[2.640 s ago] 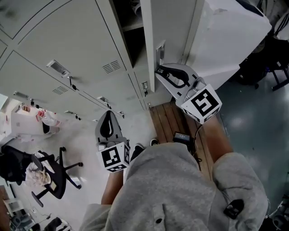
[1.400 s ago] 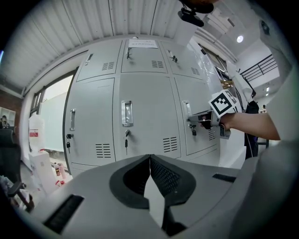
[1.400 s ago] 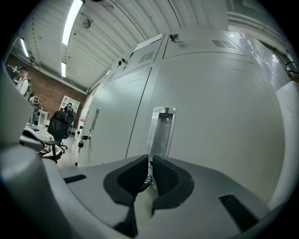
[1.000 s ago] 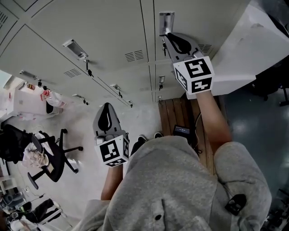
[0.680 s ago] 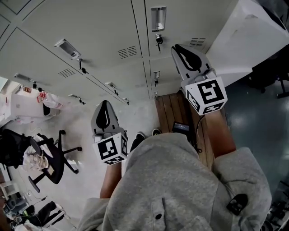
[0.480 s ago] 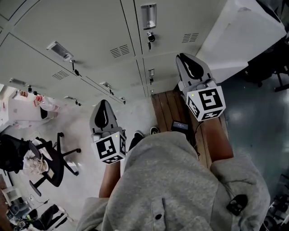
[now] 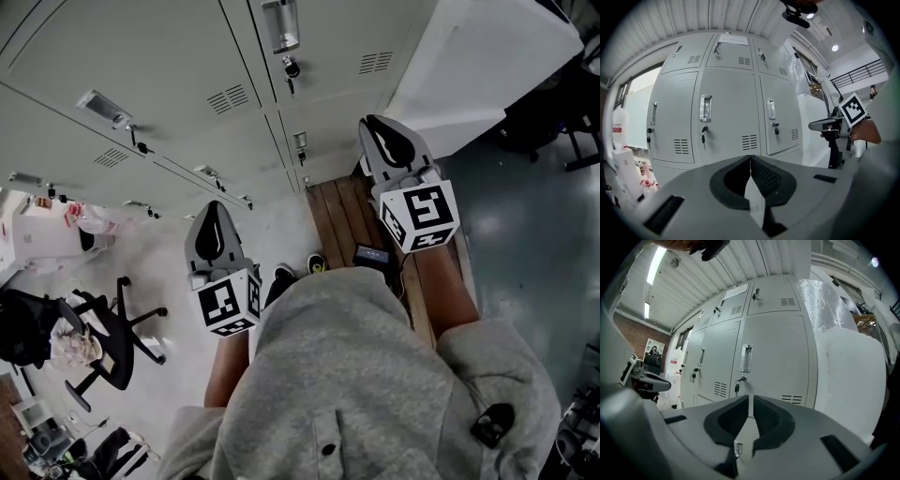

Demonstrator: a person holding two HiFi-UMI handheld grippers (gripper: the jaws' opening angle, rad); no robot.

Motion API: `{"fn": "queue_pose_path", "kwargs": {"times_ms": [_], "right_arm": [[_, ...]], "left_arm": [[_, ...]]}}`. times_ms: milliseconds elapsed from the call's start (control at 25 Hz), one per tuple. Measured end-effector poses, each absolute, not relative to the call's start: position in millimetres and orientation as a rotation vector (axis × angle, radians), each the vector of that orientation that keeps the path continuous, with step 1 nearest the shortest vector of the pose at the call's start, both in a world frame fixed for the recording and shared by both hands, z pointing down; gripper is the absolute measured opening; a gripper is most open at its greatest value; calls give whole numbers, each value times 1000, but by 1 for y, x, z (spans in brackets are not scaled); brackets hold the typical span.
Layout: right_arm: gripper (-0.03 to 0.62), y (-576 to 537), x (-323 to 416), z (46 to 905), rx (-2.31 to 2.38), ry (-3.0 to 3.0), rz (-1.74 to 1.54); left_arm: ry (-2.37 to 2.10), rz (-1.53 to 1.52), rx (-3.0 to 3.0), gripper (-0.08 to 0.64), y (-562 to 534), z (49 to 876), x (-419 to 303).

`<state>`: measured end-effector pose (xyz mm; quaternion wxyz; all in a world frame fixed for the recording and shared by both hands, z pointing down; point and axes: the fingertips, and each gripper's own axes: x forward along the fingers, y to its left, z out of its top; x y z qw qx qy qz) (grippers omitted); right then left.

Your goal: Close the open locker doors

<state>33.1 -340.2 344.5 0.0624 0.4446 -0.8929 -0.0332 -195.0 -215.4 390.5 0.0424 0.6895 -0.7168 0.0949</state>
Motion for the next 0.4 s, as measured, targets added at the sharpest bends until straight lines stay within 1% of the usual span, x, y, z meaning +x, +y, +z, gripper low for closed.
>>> {"fn": "queue_pose_path", "kwargs": {"times_ms": [400], "right_arm": [[49, -330, 35, 353, 1309, -2695, -104]], "left_arm": [[-2165, 295, 2137, 11, -214, 392, -178]]}}
